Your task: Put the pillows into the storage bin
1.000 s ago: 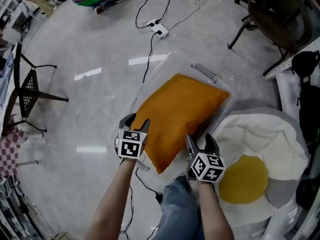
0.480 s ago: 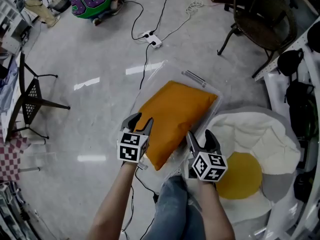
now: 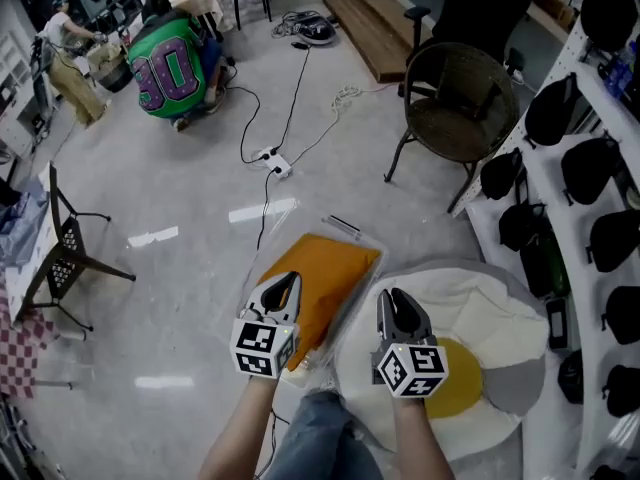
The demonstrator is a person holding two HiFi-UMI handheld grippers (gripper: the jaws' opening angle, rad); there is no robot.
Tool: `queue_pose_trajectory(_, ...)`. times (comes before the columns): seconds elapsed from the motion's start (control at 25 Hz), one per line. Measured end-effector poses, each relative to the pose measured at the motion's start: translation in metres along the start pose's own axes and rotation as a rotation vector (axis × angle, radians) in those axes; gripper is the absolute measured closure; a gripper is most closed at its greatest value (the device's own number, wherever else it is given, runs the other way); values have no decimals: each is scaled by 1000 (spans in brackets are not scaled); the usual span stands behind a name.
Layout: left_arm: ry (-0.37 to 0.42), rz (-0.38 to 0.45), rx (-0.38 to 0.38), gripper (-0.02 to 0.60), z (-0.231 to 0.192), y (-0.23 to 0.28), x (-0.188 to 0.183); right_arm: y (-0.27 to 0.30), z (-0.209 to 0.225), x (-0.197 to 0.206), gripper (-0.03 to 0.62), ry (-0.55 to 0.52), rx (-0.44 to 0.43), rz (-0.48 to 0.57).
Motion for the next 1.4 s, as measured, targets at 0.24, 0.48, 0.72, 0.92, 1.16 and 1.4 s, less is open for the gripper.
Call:
queue_pose_trajectory(0.24,2,74,57,560,48,-61,-83,-83,-27,-94,574,-70,64,102)
queue_pose_trajectory(0.48,88,194,145,561,94,-112,-166,-150,-50,-160,590,-115,102,204)
queue_pose_trajectory(0.72,58,264,205,560,118,-156,-208,-204,-73,-190,591,-163,134,258)
queue_pose_trajectory(0.92,75,294,219,560,130,-169,-223,-223,-83,-201,591,-183,123,283)
queue_pose_trajectory(1.16,84,300,236,560,137,-177,-220,-230,-93,-206,591,-217,91,283)
queue_pose_trajectory(1.4,91,294,239,560,138,-181,-223,-232,-93,-213,592,-224,82,286)
Point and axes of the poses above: the fingertips, and each gripper's own axes: y forward along the fingers, z to its right, x out of its underside, the point moved 5 cm from there along -y, backward along the fingers, and after that the axes turned 9 degrees about -x, right-handed, at the moved point
